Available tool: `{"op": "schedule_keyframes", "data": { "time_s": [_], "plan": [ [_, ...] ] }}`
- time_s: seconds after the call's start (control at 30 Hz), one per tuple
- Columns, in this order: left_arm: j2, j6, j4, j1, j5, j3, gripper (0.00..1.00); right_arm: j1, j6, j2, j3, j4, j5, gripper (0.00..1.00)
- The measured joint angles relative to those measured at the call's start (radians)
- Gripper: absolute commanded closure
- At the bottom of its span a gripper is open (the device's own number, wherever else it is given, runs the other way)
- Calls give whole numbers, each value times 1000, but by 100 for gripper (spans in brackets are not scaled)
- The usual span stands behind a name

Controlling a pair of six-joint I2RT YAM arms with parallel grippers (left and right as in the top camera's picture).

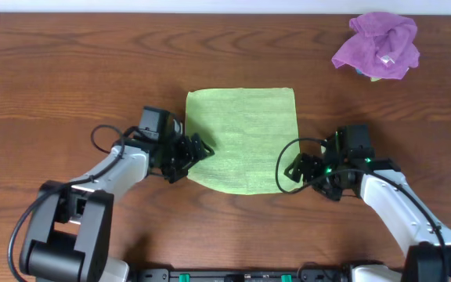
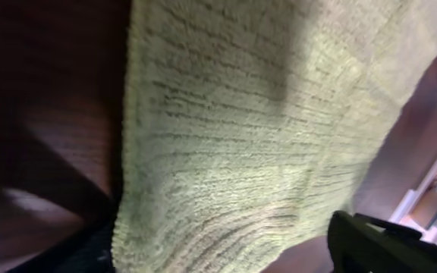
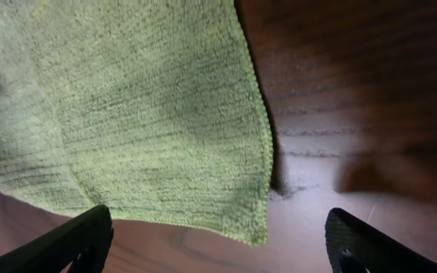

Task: Fold the cloth
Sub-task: 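Move both grippers to the towel's near left and right corners, then grasp the near corners and fold the near half back over the far half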

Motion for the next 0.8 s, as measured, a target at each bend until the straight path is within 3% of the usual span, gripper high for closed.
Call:
{"op": "schedule_keyframes", "data": {
  "time_s": [0.07,0.23,0.3,0.43,0.6,0.8],
  "plan": [
    [2,-2,0,-10,-5,0,23,0,4,8,-7,11,0,11],
    [13,-13,-3,-15,-25,-2,48,-1,21,27,-42,58,-6,14],
    [16,-12,-4,-15,-31,-5,67,-2,31,27,-48,77,-12,15],
    [19,-16,-4,-15,-34,-6,83,-2,50,23,-65,124,-29,19],
    [19,-16,-4,-15,-37,-6,93,-3,81,19,-92,187,-46,27],
    [19,-14,-4,-15,-36,-6,94,-3,99,14,-118,237,-59,33]
  ]
}}
